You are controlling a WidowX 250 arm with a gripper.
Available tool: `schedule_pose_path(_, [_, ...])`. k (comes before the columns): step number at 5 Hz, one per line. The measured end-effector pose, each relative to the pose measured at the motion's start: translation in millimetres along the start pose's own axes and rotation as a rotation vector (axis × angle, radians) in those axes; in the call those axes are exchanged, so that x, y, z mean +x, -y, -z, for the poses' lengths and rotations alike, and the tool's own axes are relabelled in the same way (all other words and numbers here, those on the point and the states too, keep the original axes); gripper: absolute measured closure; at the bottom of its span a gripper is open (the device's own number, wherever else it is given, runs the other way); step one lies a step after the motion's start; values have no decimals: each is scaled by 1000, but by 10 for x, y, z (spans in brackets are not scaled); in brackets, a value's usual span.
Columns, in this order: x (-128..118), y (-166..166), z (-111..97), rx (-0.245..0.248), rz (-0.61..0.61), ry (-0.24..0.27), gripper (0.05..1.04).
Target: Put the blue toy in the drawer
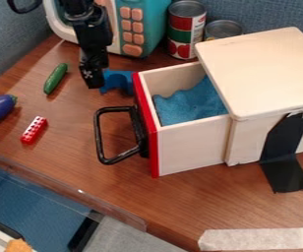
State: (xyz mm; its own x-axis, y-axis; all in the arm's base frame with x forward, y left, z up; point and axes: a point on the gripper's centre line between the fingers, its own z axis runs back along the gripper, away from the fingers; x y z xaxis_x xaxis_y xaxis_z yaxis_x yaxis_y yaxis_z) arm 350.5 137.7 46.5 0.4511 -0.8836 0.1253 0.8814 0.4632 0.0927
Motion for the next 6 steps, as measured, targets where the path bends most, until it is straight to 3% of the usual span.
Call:
schedule_pose_path(2, [90, -114, -51, 45, -25, 17, 83])
schedule_pose_path(4, [205, -166, 71, 44, -41, 23, 83])
schedule_pose_path(5, [232, -175, 178, 33, -58, 28, 135])
schedule_pose_path(6, [243, -232, 258, 74, -106, 37, 431])
